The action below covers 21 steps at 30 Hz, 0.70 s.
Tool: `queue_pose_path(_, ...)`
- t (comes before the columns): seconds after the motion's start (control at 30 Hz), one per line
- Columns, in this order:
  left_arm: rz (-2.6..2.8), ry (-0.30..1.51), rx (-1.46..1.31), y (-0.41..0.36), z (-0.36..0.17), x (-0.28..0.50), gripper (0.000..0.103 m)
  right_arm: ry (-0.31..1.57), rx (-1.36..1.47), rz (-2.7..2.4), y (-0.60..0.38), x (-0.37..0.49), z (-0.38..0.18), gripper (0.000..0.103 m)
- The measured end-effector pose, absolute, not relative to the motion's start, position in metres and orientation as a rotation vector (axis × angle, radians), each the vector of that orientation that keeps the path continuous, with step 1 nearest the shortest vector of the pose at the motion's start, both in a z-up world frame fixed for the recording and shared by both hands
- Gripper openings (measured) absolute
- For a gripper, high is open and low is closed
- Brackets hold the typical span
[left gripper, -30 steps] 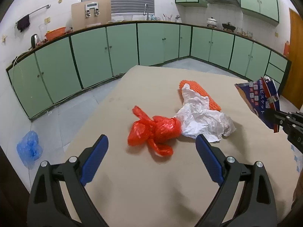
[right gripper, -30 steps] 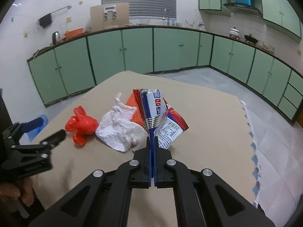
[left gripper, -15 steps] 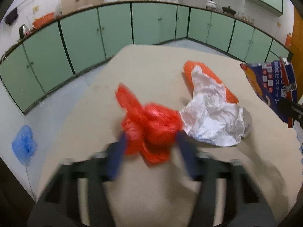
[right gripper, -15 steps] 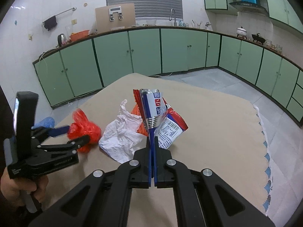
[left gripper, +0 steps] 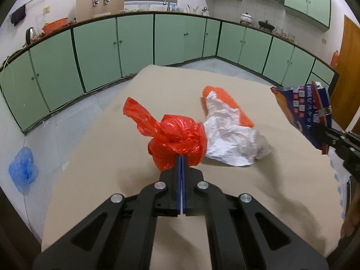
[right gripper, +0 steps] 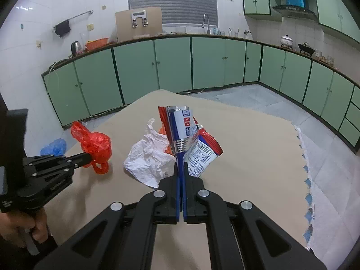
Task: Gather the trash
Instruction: 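Carry the red bag and snack packet over the black bin and release both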
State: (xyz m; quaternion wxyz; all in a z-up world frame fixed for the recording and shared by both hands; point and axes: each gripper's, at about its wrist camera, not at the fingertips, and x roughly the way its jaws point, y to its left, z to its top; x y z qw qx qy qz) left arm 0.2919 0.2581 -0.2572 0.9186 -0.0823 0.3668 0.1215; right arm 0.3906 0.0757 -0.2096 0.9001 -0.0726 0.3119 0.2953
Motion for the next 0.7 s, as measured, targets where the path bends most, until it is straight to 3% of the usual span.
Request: queue_pose_path(0.7,0.204,0.648,-0.117,0.185,-0.168,0.214,0.0,0.596,-0.125,0.571,0.018,0.328,-0.161,0.002)
